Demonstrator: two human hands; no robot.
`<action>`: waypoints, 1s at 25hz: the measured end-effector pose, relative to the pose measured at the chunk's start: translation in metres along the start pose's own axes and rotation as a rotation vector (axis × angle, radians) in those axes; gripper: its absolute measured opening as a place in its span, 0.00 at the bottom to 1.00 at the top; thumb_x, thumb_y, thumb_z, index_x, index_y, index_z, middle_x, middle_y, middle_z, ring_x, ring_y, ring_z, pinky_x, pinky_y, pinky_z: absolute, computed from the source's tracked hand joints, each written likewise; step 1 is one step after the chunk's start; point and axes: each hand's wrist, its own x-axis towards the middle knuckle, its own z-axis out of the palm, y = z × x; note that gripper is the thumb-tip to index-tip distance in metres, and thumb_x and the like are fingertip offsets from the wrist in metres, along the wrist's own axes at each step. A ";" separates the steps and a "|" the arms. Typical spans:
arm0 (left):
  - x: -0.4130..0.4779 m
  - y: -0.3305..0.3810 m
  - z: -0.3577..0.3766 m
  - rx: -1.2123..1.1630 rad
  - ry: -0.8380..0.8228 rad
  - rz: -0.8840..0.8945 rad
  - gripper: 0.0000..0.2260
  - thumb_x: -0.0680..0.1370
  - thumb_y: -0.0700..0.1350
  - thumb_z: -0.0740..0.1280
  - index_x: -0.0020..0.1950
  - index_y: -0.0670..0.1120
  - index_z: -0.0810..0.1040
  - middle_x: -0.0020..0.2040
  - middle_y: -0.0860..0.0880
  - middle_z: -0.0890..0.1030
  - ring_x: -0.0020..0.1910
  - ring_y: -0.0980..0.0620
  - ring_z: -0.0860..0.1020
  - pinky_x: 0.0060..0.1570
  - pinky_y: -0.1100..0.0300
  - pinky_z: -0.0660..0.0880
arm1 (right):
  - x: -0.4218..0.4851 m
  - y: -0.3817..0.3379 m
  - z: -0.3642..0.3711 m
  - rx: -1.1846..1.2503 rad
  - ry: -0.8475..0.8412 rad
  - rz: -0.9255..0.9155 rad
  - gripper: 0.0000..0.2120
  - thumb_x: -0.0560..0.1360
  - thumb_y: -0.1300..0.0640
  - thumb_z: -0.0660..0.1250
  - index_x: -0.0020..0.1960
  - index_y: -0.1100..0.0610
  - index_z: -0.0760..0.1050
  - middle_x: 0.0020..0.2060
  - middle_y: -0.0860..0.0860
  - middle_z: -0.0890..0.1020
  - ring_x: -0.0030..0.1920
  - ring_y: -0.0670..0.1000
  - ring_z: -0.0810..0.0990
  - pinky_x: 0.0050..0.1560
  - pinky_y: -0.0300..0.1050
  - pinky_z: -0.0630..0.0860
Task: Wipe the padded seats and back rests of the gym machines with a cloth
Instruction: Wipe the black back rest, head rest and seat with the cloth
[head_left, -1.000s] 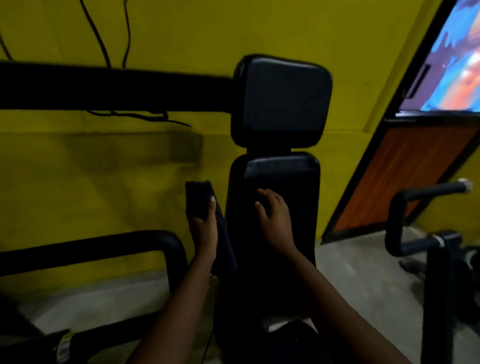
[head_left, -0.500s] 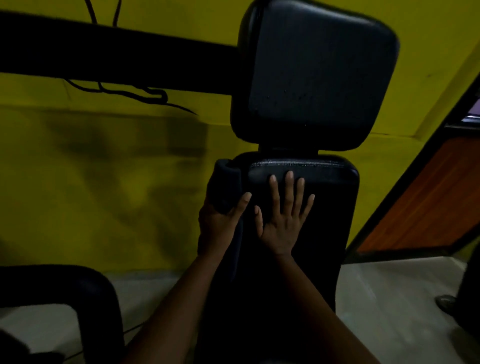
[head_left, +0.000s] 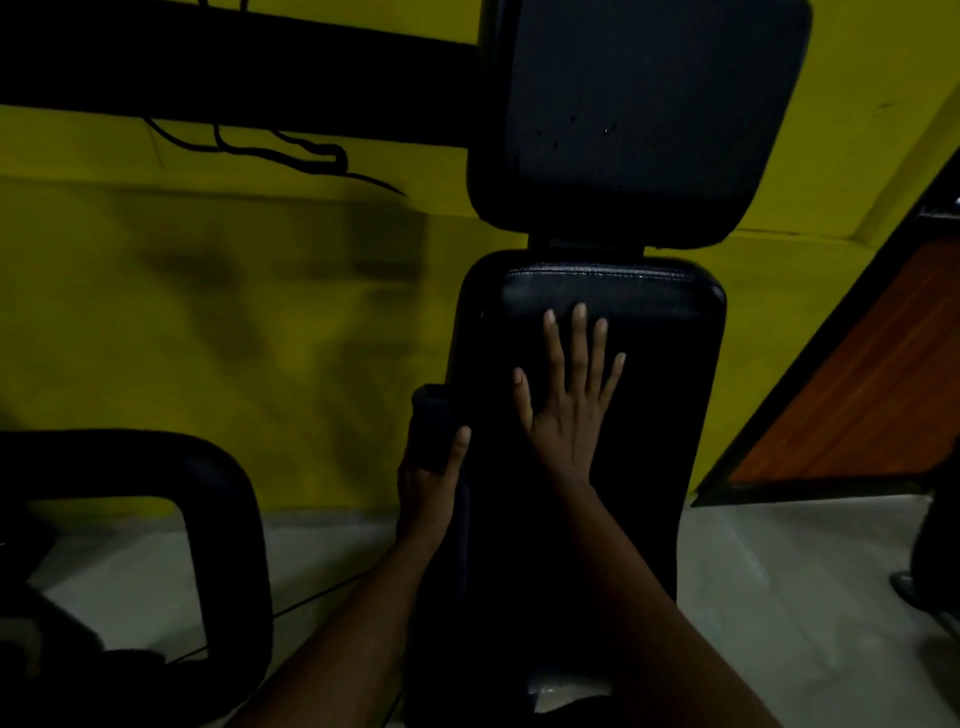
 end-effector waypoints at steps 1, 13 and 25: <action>0.002 0.005 0.002 -0.014 0.006 0.024 0.45 0.65 0.67 0.63 0.62 0.28 0.69 0.59 0.25 0.72 0.56 0.27 0.72 0.52 0.37 0.72 | -0.026 0.000 0.005 0.011 -0.028 0.010 0.27 0.80 0.41 0.44 0.76 0.45 0.42 0.76 0.47 0.43 0.76 0.48 0.39 0.73 0.56 0.42; 0.007 -0.082 -0.006 -0.068 0.019 0.192 0.58 0.48 0.82 0.61 0.64 0.41 0.72 0.55 0.45 0.78 0.56 0.53 0.77 0.49 0.68 0.74 | -0.156 0.024 0.063 -0.071 0.017 -0.030 0.27 0.80 0.43 0.43 0.76 0.47 0.40 0.76 0.47 0.38 0.76 0.51 0.39 0.73 0.57 0.38; -0.024 -0.170 -0.037 -0.242 -0.114 -0.239 0.34 0.64 0.67 0.65 0.65 0.50 0.73 0.58 0.58 0.76 0.59 0.57 0.73 0.54 0.65 0.71 | -0.258 -0.001 0.059 0.031 -0.210 0.024 0.27 0.81 0.43 0.45 0.76 0.47 0.41 0.76 0.47 0.39 0.76 0.51 0.40 0.73 0.58 0.42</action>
